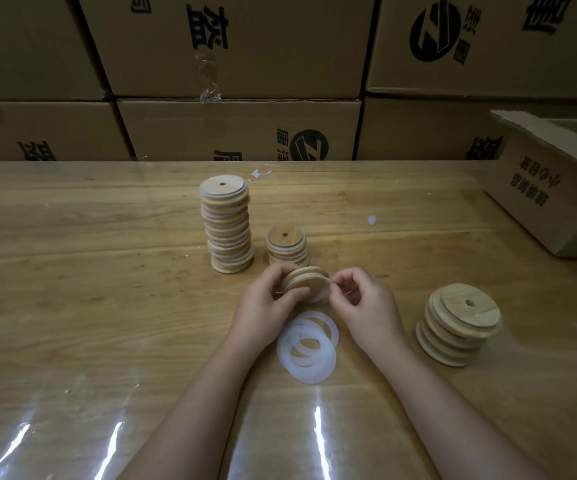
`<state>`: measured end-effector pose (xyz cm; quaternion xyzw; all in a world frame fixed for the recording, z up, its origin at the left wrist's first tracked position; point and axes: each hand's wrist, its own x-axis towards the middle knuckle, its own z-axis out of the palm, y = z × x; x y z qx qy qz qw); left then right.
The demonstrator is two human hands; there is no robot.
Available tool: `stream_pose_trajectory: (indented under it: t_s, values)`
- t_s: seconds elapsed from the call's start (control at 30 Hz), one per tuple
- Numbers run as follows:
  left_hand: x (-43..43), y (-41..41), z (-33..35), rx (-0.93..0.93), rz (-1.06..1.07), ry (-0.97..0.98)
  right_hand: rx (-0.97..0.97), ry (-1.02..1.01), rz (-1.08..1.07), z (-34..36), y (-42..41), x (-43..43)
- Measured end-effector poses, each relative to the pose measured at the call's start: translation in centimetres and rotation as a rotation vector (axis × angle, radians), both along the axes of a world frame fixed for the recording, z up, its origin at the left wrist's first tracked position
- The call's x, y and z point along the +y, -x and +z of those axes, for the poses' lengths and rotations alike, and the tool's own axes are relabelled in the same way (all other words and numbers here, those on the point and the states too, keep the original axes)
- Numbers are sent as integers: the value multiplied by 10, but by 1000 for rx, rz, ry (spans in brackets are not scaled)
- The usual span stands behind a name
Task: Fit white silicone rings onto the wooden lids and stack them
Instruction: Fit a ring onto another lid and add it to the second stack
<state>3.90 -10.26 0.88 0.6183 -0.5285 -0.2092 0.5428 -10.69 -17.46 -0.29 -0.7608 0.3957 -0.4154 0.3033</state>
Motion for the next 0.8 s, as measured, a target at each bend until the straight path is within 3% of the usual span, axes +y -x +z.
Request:
stream_pose_trajectory:
  t_s: [0.37,0.63,0.7,0.8]
  values:
    - [1,-2,-1,93,-38,17,145,27,10,3,0,2]
    - [-1,-4,-3,146,-47,15,100,-90,61,1,1,-1]
    - [-1,-3,-5,114,-60,1,49,-87,41,0,1,-1]
    - [-2,-1,-6,-114,-15,5,16,-8,28,0,1,0]
